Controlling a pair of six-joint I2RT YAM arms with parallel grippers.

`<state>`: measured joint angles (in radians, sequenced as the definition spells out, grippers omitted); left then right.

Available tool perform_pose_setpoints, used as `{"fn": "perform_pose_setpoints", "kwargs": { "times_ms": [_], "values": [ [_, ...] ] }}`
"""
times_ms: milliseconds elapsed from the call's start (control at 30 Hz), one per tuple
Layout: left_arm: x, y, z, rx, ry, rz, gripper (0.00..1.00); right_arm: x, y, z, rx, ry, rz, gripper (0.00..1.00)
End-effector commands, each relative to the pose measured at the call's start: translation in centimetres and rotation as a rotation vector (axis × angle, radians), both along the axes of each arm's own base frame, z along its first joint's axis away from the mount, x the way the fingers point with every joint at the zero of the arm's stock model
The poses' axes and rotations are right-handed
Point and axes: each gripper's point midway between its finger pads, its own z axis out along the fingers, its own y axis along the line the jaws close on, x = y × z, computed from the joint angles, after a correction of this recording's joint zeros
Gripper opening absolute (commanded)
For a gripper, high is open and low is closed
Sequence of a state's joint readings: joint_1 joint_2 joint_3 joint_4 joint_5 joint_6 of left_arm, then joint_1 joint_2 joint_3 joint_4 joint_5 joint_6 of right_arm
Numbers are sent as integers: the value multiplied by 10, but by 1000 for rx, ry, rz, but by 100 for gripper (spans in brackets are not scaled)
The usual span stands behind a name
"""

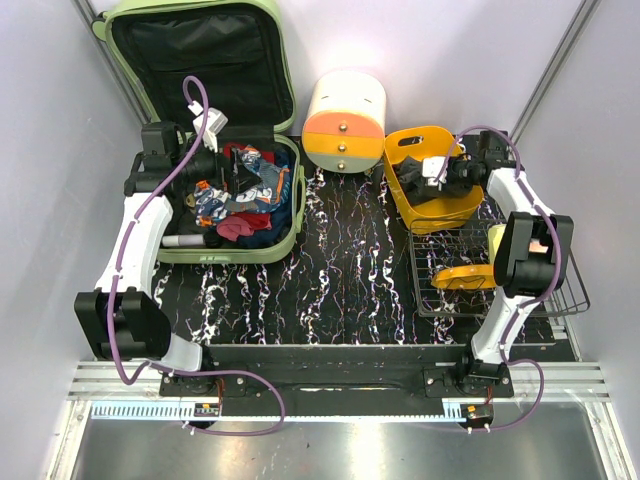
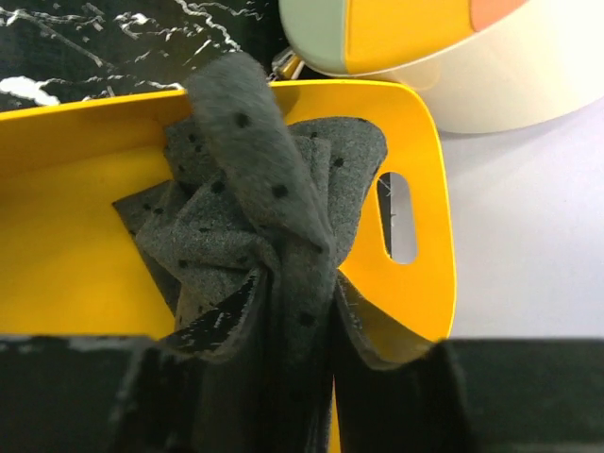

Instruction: Open, take out, and arrange the luggage

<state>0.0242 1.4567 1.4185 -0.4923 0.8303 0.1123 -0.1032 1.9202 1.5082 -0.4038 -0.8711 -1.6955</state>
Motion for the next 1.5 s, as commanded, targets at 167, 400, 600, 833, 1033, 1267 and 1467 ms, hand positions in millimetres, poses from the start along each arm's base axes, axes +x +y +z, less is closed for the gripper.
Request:
{"fn": "perform_pose_setpoints", "kwargs": {
  "times_ms": [167, 400, 600, 833, 1033, 1267, 1467],
  "values": [
    [1, 0, 11, 14, -55, -15, 99, -46, -5, 32, -92, 88, 5, 90],
    [-1, -2, 11, 8, -56, -28, 99, -84, 1, 62, -24, 262, -25, 97],
    [-1, -2, 12, 10, -62, -29, 99, -55, 0, 80, 170, 564, -255, 89],
    [2, 1, 10, 18, -54, -10, 99, -49, -14, 30, 142, 922, -463, 74],
    [4, 2, 5, 11, -32, -2, 99, -61, -18, -31, 4, 991, -517, 68],
    [11, 3, -3, 5, 6, 21, 99, -64, -25, -106, -113, 961, -633, 71],
    [18, 8, -10, 22, 22, 51, 99, -7, -30, -105, 59, 711, -784, 75]
  ]
}}
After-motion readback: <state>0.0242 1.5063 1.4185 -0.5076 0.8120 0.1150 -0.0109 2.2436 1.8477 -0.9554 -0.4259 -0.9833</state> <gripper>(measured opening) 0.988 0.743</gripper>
